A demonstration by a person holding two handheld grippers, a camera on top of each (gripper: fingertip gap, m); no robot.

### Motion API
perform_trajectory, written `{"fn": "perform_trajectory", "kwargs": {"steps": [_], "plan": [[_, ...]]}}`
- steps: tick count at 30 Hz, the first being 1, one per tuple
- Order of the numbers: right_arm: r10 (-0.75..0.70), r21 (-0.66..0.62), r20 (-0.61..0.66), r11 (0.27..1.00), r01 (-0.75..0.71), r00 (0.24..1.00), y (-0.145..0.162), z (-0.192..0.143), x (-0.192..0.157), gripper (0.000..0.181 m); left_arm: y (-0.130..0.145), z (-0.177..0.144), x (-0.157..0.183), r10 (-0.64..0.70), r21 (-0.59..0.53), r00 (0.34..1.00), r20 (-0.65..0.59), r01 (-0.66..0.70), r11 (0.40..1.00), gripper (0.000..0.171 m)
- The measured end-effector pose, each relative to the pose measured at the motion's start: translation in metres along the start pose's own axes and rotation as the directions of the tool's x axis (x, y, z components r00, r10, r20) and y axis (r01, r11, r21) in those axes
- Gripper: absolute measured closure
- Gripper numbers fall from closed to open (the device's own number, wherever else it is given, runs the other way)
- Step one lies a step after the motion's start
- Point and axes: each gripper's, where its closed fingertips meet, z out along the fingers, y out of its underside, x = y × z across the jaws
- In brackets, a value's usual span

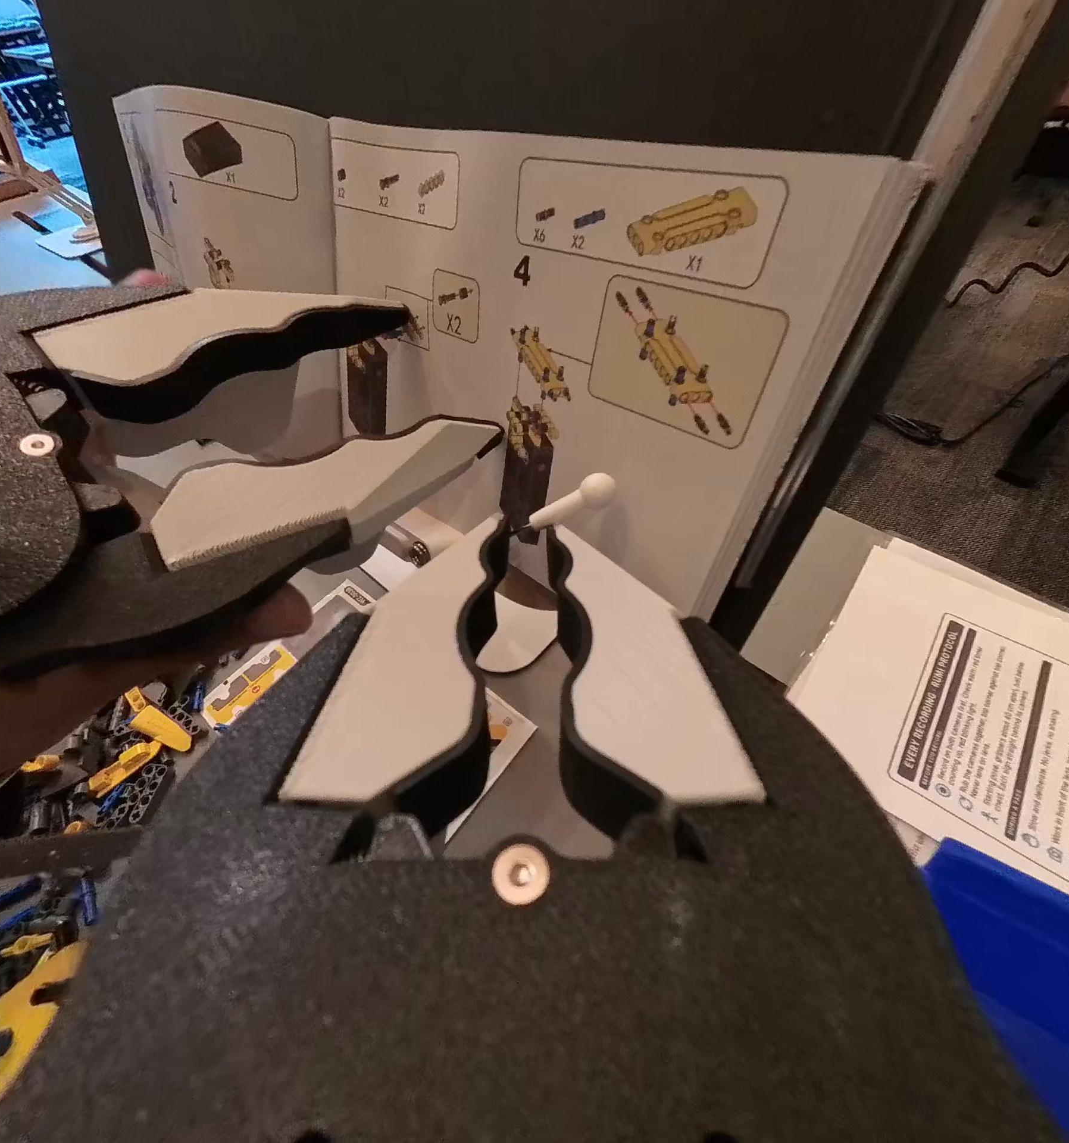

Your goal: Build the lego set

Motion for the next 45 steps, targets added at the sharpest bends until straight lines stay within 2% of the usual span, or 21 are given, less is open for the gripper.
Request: {"fn": "perform_trajectory", "kwargs": {"steps": [3,5,7,8,12,13,15,16,17,25,28,33,34,35,39,43,45], "plan": [[0.003,0.003,0.0,1.0,-0.003,1.0,0.0,0.0,0.001,0.17,0.0,0.001,-0.003,0.026,0.023,1.0,-0.002,-0.026,0.999,0.122],[0.004,0.001,0.001,1.0,-0.004,1.0,0.001,0.0,0.002,0.17,0.0,0.0,-0.013,0.023,0.042,1.0,0.004,-0.023,0.999,0.141],[0.008,0.002,0.006,1.0,-0.008,1.0,0.002,0.0,0.003,0.17,0.001,0.0,-0.025,0.003,0.055,1.0,0.004,-0.004,0.998,0.166],[0.009,0.002,0.007,1.0,-0.009,1.0,0.002,0.0,0.003,0.17,0.001,0.0,-0.027,-0.016,0.053,1.0,-0.021,0.017,0.998,0.171],[0.014,0.008,0.014,1.0,-0.014,1.0,0.002,0.001,0.004,0.17,-0.006,-0.012,-0.025,-0.13,0.031,0.984,-0.125,0.135,0.99,0.168],[0.017,0.01,0.017,1.0,-0.017,1.0,0.002,0.001,0.004,0.17,-0.01,-0.017,-0.02,-0.136,0.044,0.979,-0.15,0.144,0.989,0.157],[0.022,0.017,0.025,1.0,-0.022,0.999,0.002,0.0,0.003,0.17,-0.017,-0.023,-0.009,-0.127,0.064,0.974,-0.187,0.141,0.988,0.109],[0.024,0.025,0.03,0.999,-0.025,0.999,0.002,-0.001,0.002,0.17,-0.017,-0.024,-0.002,-0.117,0.053,0.973,-0.197,0.13,0.99,0.098],[0.026,0.034,0.036,0.999,-0.027,0.999,0.002,-0.003,0.001,0.17,-0.015,-0.024,0.005,-0.103,0.031,0.971,-0.215,0.112,0.993,0.096],[-0.042,0.049,0.059,0.998,0.04,0.997,0.003,-0.007,-0.008,0.171,-0.003,-0.006,0.007,0.007,-0.008,0.998,-0.069,-0.007,1.0,0.096],[-0.028,0.04,0.079,0.999,0.025,0.996,0.005,-0.01,-0.009,0.172,-0.003,0.001,0.007,-0.018,0.017,0.999,-0.029,0.018,1.0,0.096],[-0.026,0.031,0.063,0.999,0.024,0.998,0.007,-0.01,-0.005,0.173,-0.004,0.003,0.008,-0.017,0.044,0.999,-0.031,0.019,0.999,0.096],[-0.036,0.039,0.066,0.999,0.033,0.997,0.006,-0.012,-0.006,0.181,-0.004,0.003,0.005,-0.014,0.043,1.0,-0.025,0.015,0.999,0.101],[-0.039,0.068,0.069,0.997,0.035,0.997,0.001,-0.015,-0.008,0.181,-0.004,0.002,0.002,-0.008,0.047,1.0,-0.021,0.009,0.999,0.108],[-0.02,0.178,0.022,0.984,0.016,1.0,-0.023,-0.038,0.001,0.181,-0.005,-0.001,-0.02,-0.111,0.072,0.994,-0.004,0.111,0.991,0.152],[0.043,0.173,-0.015,0.984,-0.039,0.999,-0.019,-0.045,0.017,0.181,-0.008,-0.012,-0.015,-0.157,0.077,0.983,-0.099,0.165,0.983,0.146],[0.079,0.111,0.021,0.991,-0.08,0.997,-0.006,-0.037,0.016,0.159,-0.005,-0.021,-0.007,-0.127,0.065,0.982,-0.141,0.137,0.988,0.136]]}}
